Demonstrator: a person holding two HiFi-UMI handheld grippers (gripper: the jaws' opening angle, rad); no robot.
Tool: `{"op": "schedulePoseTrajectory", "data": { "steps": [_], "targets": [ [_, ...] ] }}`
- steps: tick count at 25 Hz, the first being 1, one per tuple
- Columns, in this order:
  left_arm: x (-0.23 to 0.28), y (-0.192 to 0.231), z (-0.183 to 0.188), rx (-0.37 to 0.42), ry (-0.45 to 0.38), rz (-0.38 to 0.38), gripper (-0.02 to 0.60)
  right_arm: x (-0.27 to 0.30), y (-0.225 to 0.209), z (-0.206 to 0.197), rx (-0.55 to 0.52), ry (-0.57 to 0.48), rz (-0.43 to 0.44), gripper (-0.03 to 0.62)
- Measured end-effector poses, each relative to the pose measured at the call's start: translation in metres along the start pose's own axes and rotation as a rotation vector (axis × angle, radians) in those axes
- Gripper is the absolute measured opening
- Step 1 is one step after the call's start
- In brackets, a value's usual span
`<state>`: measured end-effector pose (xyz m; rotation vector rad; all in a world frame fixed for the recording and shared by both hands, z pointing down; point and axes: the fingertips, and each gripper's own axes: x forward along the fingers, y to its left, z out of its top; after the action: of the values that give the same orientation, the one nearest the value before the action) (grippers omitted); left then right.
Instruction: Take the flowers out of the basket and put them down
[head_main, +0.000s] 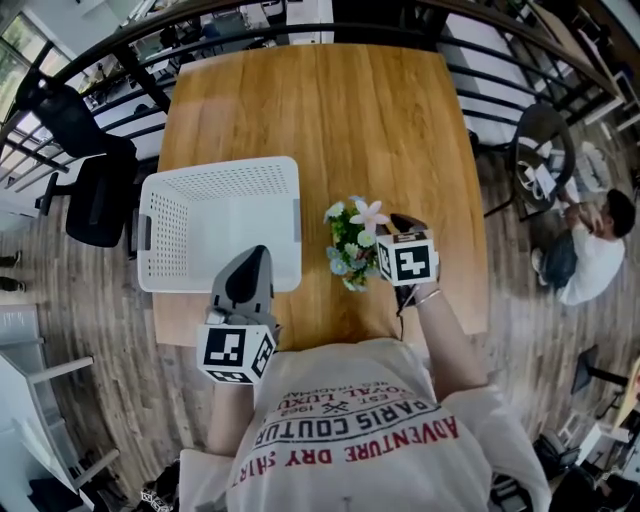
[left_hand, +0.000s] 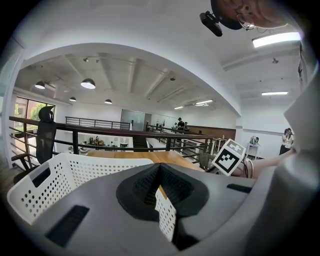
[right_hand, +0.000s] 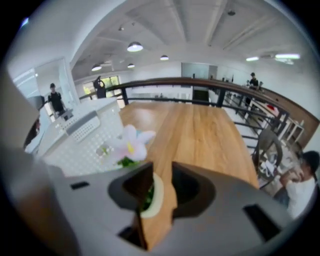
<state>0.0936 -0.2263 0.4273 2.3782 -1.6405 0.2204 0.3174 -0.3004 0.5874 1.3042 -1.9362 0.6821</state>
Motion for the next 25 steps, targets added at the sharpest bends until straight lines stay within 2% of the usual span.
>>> {"op": "schedulePoseTrajectory", "data": {
  "steps": [3,5,14,21,25],
  "targets": [
    [-0.003,0.006,0.01,0.016,-0.019,-0.015,0.025,-0.031,0.005,0.038,-0.014,-0.143,-0.046,0.063],
    [-0.006,0.01,0.016,0.027,-0.03,-0.025,0.025,-0.052,0.015,0.061,-0.016,-0.242,-0.05,0.042],
    [-0.031,0.051,0.041,0.058,-0.074,-0.037,0.025,-0.122,0.095,0.123,-0.066,-0.609,0.101,0.028],
    [-0.045,0.081,0.05,0.053,-0.102,-0.029,0.025,-0.146,0.14,0.133,-0.132,-0.756,0.127,0.028],
    [-0.053,0.089,0.048,0.041,-0.115,-0.037,0.025,-0.152,0.158,0.13,-0.187,-0.791,0.126,0.028]
  ]
}}
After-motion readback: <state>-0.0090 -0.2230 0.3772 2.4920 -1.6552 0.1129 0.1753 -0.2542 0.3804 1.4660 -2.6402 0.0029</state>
